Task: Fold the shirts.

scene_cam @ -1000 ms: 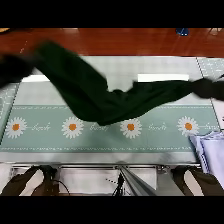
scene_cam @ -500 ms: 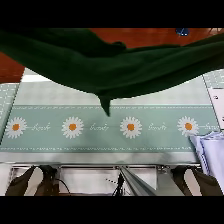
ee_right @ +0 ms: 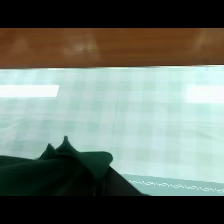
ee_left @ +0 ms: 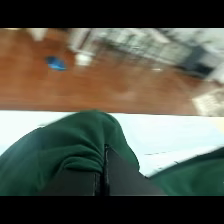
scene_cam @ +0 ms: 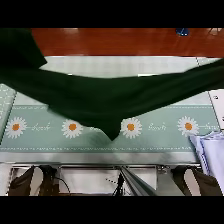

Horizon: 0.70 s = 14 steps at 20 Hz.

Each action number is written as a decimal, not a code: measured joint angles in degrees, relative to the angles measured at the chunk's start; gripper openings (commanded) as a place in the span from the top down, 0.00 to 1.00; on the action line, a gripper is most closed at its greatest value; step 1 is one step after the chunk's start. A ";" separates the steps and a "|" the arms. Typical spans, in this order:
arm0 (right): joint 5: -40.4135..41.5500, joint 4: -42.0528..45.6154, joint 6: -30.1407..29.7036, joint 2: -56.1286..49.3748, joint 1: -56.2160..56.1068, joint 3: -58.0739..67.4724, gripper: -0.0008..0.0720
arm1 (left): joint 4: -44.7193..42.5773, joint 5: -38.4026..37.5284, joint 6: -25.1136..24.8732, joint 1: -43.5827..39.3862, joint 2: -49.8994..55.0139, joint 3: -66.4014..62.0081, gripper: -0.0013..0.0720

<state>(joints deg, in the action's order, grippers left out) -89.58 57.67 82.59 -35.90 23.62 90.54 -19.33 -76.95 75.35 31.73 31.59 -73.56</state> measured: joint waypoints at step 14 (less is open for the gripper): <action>-8.90 8.09 1.66 2.54 -0.85 7.19 0.96 | -18.88 2.80 1.29 0.00 -7.10 -7.63 0.95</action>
<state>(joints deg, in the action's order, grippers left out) -98.48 65.76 84.25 -33.36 22.76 97.73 -38.22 -74.15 76.64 31.73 24.49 -81.19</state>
